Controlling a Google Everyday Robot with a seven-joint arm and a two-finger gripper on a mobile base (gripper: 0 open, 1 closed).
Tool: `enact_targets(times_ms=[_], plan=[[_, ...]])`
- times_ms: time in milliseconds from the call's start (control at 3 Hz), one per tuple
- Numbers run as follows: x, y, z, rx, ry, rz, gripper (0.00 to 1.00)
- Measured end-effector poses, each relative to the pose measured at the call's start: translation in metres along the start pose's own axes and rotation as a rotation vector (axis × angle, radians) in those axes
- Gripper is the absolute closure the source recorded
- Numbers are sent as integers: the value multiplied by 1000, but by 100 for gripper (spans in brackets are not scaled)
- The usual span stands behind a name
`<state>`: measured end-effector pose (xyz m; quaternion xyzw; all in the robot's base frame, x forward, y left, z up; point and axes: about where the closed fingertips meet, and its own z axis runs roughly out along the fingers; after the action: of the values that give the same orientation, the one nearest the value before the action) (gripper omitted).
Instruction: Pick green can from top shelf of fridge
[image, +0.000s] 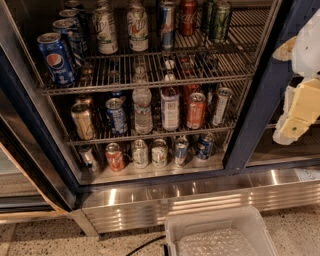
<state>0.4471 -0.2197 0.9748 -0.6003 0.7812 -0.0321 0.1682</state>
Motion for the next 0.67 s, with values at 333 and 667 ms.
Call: enact_targets(times_ms=[333,667], plan=[[-16,-14,10,22,-64,7,0],[-40,-22,12,77,-175,22,0]])
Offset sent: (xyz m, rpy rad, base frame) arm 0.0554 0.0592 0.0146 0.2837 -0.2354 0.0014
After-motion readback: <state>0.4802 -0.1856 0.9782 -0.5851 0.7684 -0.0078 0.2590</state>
